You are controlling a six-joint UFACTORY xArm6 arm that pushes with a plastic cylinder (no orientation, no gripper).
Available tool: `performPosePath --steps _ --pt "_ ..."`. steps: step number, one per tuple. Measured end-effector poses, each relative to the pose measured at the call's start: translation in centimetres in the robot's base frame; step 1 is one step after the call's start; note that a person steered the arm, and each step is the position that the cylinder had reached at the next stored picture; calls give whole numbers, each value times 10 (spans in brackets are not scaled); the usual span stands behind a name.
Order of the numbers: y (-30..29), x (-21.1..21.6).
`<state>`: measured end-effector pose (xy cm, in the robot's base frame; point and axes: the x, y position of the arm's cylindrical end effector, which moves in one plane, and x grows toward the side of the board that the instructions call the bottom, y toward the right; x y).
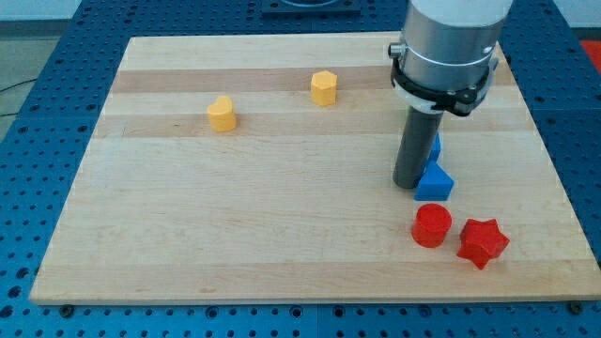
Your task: Push the red star into the red circle
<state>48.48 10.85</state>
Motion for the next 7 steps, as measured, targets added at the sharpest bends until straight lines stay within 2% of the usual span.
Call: performPosePath --steps 1,3,4,5,6,7 --pt "-19 0" --pt "-20 0" --pt "-42 27" --pt "-104 68" --pt "-115 133" --pt "-102 134"
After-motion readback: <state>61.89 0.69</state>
